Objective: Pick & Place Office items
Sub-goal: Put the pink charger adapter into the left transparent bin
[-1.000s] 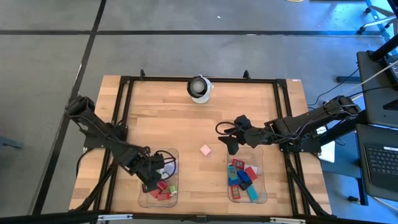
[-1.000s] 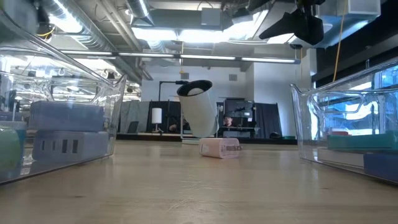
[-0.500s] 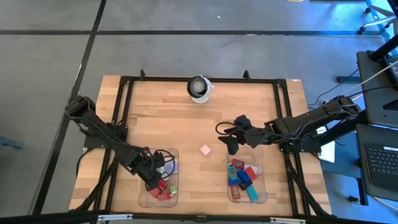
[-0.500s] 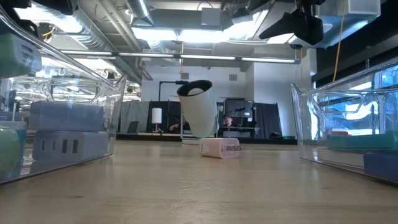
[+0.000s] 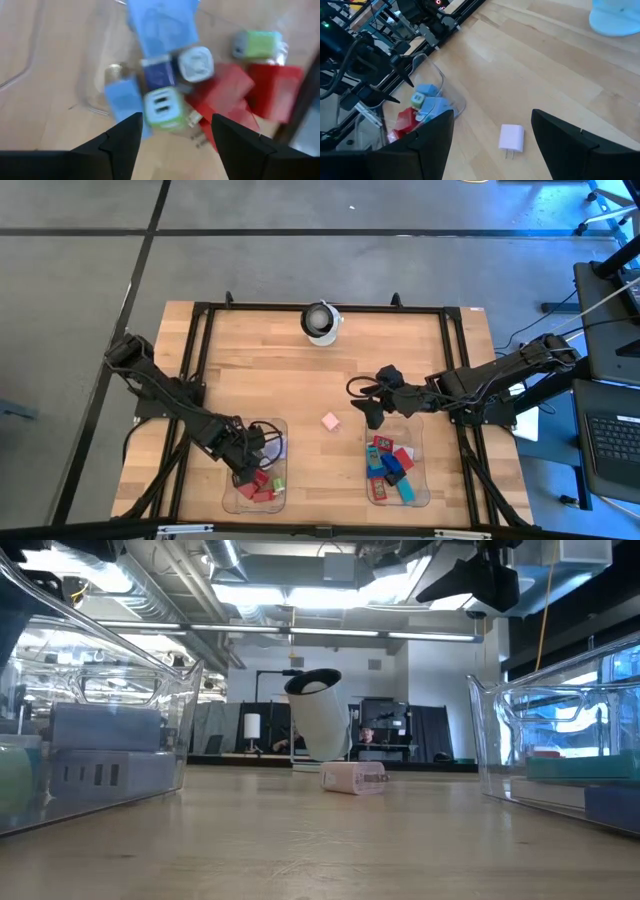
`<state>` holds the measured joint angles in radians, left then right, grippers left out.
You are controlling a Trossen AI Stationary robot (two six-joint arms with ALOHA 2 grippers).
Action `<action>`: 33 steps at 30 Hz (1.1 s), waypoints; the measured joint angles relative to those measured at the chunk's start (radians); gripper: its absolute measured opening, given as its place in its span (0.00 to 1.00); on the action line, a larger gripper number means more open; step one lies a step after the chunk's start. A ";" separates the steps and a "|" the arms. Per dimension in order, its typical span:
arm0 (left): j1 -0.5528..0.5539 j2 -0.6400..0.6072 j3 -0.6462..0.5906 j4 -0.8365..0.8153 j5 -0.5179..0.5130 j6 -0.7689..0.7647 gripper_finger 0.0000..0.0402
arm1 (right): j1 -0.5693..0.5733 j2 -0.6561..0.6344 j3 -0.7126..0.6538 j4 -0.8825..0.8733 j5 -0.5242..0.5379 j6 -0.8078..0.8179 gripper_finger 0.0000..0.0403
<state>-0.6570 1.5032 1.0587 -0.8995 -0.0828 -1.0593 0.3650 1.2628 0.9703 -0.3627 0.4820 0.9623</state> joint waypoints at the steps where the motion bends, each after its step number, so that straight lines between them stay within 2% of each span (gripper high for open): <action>1: 0.004 0.000 0.008 -0.004 0.024 0.027 0.59 | 0.000 0.000 0.000 0.001 -0.007 0.010 0.67; 5: 0.042 0.000 0.054 -0.003 0.115 0.092 0.58 | -0.003 0.000 0.000 0.019 -0.058 0.049 0.67; 10: 0.101 0.000 0.142 -0.002 0.097 0.222 0.56 | -0.006 0.000 0.000 0.037 -0.088 0.068 0.67; 15: 0.165 0.000 0.224 -0.002 -0.037 0.427 0.56 | -0.006 0.000 0.000 0.037 -0.101 0.075 0.67; 18: 0.199 0.000 0.258 0.003 -0.174 0.529 0.56 | -0.005 0.000 0.000 0.039 -0.109 0.077 0.67; 21: 0.233 0.000 0.263 0.032 -0.328 0.584 0.56 | -0.005 0.000 0.000 0.046 -0.121 0.077 0.67; 23: 0.263 0.000 0.261 0.062 -0.374 0.586 0.56 | -0.005 0.000 0.000 0.056 -0.143 0.073 0.67; 33: 0.403 0.123 0.240 0.292 -0.230 0.666 0.68 | -0.005 -0.018 0.000 0.065 -0.169 0.044 0.67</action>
<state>-0.2535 1.6264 1.2991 -0.6079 -0.3130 -0.3935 0.3595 1.2448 0.9703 -0.2981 0.3130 1.0059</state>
